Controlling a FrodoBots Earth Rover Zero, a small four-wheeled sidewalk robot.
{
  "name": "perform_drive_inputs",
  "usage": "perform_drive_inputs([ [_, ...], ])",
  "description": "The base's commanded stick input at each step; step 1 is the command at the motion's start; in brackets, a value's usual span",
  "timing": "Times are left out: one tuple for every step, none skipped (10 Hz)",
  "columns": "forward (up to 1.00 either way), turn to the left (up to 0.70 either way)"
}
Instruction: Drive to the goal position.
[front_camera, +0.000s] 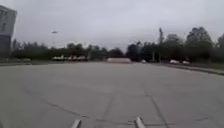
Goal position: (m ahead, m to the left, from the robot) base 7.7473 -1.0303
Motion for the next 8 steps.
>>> perform_drive_inputs([
  [1.0,0.06],
  [1.0,0.06],
  [1.0,0.06],
  [1.0,0.06],
  [1.0,0.06],
  [1.0,0.06],
  [1.0,0.06],
  [1.0,0.06],
])
